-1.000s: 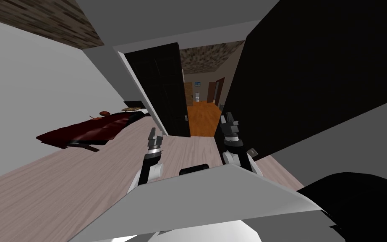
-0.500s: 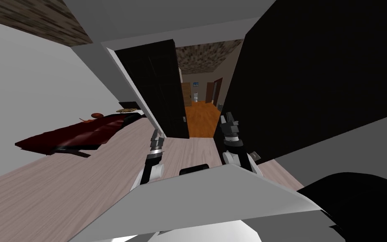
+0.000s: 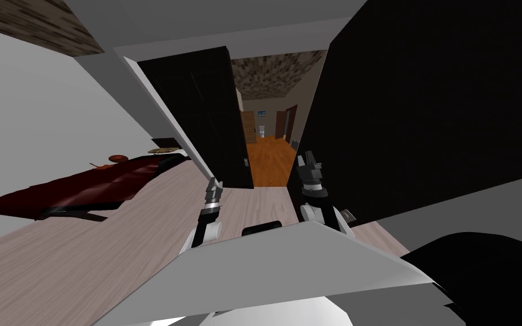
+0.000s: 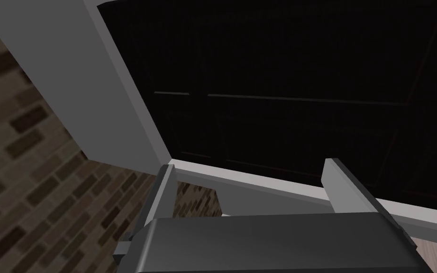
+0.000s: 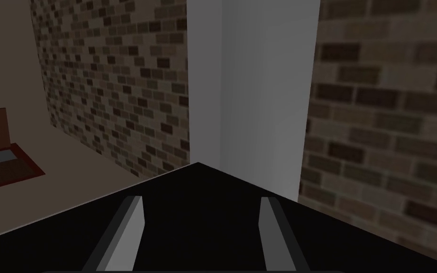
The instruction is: Pull the door open
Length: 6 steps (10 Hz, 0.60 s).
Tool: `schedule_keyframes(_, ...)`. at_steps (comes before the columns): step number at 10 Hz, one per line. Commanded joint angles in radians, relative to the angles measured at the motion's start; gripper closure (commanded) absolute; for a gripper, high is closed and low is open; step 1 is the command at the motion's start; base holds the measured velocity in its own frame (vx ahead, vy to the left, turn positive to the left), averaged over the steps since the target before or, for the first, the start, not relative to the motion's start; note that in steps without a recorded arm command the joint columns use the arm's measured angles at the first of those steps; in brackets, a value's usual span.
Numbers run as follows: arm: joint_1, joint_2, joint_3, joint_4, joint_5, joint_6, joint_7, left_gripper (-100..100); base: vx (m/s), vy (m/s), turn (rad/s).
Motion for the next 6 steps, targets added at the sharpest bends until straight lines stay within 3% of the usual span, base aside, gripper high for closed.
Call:
schedule_keyframes(1,-0.009,0.009,0.002,0.043,0.005,-0.018,0.006,-100,0.107,-0.026,-0.069)
schedule_keyframes(6,-0.040,0.032,0.006,0.166,0.020,-0.056,0.022,-100,0.102,-0.027,-0.065)
